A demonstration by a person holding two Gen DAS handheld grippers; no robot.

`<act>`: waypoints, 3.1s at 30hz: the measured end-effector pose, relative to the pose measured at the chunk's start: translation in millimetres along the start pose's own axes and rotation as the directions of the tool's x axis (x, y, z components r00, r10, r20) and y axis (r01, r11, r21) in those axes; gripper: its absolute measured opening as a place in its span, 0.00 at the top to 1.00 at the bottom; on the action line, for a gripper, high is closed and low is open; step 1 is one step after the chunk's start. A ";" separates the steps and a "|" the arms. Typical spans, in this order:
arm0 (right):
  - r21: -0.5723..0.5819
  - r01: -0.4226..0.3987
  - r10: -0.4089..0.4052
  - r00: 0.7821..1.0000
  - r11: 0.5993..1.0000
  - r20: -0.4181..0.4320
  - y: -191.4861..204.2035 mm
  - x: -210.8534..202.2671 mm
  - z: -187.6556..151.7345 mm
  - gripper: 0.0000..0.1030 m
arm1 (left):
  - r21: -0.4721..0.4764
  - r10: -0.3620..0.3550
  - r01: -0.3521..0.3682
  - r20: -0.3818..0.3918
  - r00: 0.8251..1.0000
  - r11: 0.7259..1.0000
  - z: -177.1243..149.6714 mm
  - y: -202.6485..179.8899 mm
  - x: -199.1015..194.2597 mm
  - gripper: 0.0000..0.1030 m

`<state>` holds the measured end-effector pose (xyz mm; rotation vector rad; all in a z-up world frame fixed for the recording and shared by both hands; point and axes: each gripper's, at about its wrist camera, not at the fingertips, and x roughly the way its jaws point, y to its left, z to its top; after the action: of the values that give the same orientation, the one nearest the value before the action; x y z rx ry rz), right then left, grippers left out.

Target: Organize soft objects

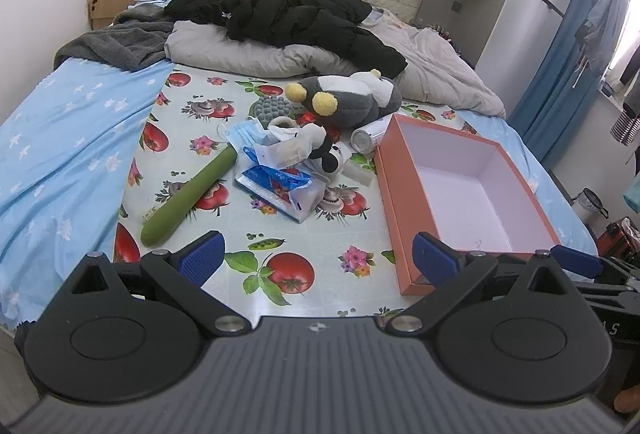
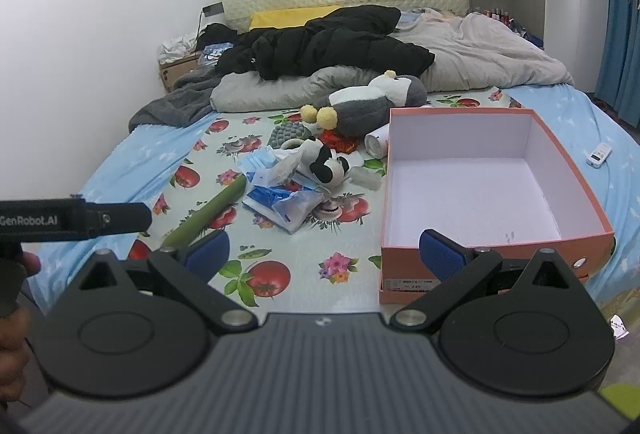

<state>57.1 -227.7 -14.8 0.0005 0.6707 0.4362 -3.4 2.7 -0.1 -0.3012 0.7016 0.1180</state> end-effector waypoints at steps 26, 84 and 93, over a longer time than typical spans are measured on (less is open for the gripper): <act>0.019 -0.009 0.009 1.000 1.000 -0.021 3.3 5.1 -3.9 0.00 | -0.002 0.011 -0.011 -0.008 1.000 1.000 -12.4 5.3 9.4 0.01; 0.041 0.000 0.004 0.996 0.999 -0.092 -11.9 52.9 -2.1 0.00 | -0.051 -0.004 -0.003 -0.129 0.992 0.999 -2.9 25.9 76.0 0.01; 0.051 0.020 -0.014 0.992 0.998 -0.122 -20.6 82.0 2.7 0.00 | -0.066 0.000 -0.010 -0.149 0.989 0.998 9.9 39.6 107.1 0.01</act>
<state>123.8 -213.9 -64.8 0.0178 0.8013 0.4042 75.8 44.1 -71.8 -0.3748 0.8483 0.1247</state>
